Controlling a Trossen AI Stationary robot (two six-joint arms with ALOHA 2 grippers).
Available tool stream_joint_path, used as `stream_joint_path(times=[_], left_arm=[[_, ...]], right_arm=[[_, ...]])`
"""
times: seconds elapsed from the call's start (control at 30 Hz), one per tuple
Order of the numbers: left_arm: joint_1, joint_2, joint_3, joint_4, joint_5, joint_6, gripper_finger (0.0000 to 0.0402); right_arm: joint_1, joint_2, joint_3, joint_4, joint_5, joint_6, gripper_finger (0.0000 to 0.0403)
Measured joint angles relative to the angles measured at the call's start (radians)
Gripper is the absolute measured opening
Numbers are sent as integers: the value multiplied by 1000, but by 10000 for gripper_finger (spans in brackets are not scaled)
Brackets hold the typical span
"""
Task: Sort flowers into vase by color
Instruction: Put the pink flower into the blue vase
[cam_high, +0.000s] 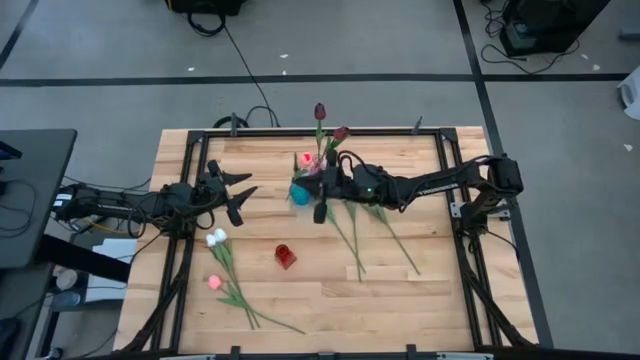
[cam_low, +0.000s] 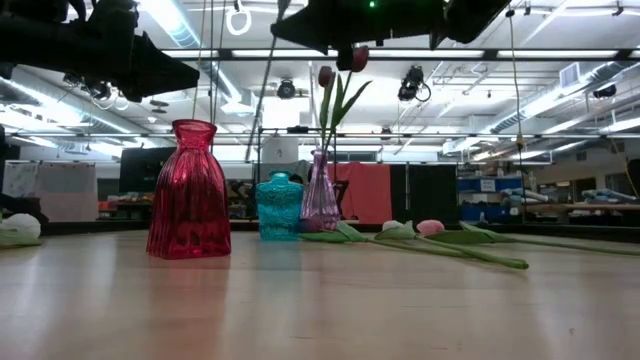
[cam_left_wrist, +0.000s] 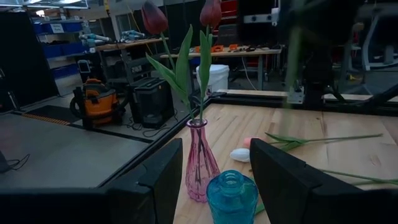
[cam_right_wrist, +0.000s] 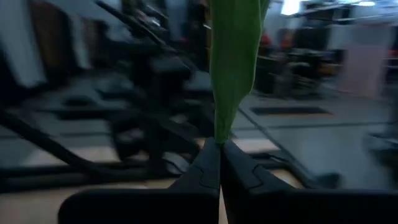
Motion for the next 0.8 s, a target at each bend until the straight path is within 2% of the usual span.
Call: stream_joint_path(times=[0.17, 0.33, 0.67, 0.8], left_arm=[[0, 0, 0, 1, 0, 5, 192], [0, 0, 0, 1, 0, 7, 192], [0, 0, 0, 1, 0, 7, 192], [0, 0, 0, 2, 0, 7, 192]], right_arm=[[14, -1, 14, -7, 137, -87, 8], [22, -3, 117, -227, 208, -113, 8], [17, 11, 135, -279, 210, -107, 8], [-3, 43, 137, -276, 171, -66, 8]])
